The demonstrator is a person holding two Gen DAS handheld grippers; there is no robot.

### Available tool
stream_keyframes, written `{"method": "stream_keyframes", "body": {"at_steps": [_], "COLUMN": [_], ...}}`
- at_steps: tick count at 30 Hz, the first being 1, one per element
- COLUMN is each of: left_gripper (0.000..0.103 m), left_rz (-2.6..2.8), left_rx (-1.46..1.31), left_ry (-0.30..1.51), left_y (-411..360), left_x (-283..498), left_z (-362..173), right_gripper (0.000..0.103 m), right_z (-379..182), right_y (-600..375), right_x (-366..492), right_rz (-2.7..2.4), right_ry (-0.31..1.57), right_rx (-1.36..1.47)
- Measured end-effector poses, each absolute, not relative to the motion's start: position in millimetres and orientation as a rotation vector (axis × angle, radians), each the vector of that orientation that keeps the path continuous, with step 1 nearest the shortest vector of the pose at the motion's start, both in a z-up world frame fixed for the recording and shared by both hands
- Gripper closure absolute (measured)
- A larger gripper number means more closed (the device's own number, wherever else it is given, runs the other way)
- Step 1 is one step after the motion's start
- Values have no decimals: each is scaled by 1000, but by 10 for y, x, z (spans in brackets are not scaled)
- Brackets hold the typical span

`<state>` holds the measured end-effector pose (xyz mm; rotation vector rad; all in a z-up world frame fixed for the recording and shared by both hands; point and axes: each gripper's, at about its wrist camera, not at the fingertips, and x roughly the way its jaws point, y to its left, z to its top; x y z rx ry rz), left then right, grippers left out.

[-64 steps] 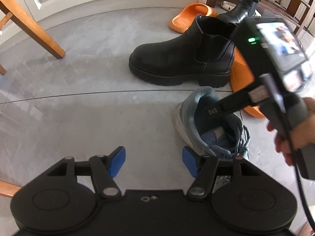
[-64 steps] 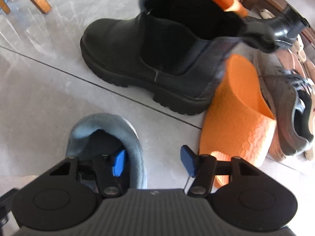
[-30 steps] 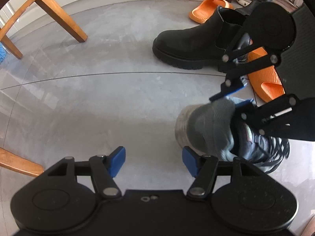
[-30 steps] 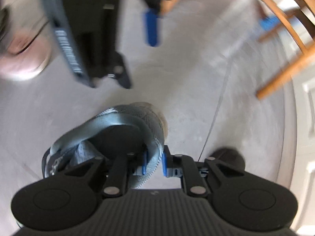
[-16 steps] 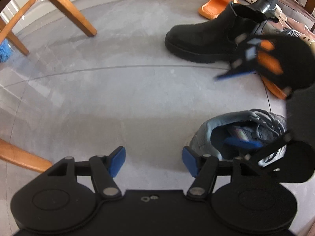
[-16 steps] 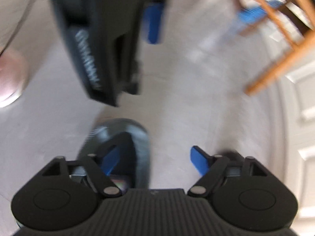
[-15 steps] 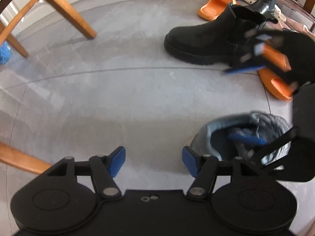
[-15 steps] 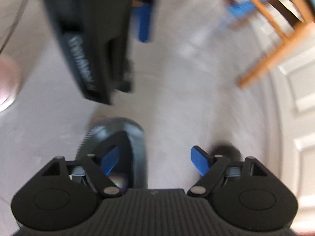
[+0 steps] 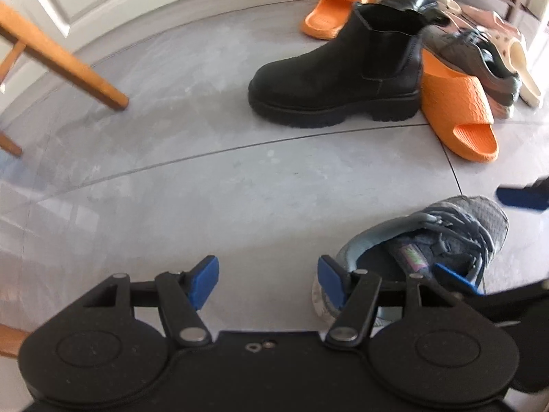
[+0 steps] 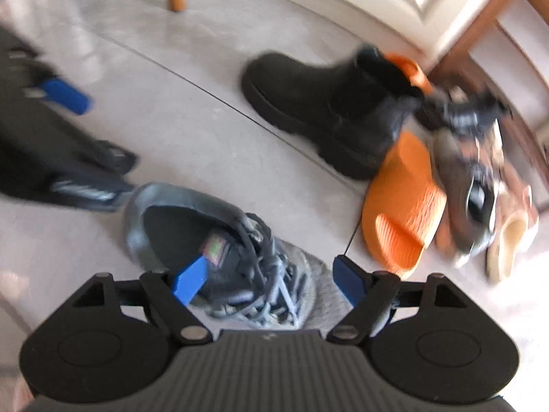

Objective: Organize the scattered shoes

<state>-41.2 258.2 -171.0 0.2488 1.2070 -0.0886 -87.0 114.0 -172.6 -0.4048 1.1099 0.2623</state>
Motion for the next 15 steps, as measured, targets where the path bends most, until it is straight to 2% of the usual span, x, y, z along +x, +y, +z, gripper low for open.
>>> {"method": "stream_keyframes", "body": {"at_steps": [2, 3, 4, 6, 8, 12, 15], "left_gripper": [39, 39, 39, 39, 39, 39, 39], "left_rz": [-76, -69, -65, -60, -64, -60, -63], "left_rx": [251, 252, 254, 256, 251, 253, 250], "left_ry": [1209, 1210, 1211, 1214, 1215, 1212, 1213], "left_y": [2612, 2626, 2635, 2643, 2642, 2626, 2619], "left_x": [-425, -431, -436, -447, -452, -446, -449], "left_z": [-1708, -1707, -1706, -1706, -1698, -1683, -1684], "right_gripper": [25, 30, 47, 48, 61, 62, 70], "right_z": [-1879, -1958, -2046, -2133, -2127, -2156, -2177], "right_y": [1210, 1204, 1189, 1096, 1091, 1163, 991], "right_x": [-810, -765, -702, -644, -676, -731, -596], "right_rz": [225, 200, 174, 153, 182, 207, 155], "right_ry": [1108, 1128, 1157, 1184, 1163, 1136, 1183], "right_rx": [-413, -403, -383, -305, -301, -349, -190]}}
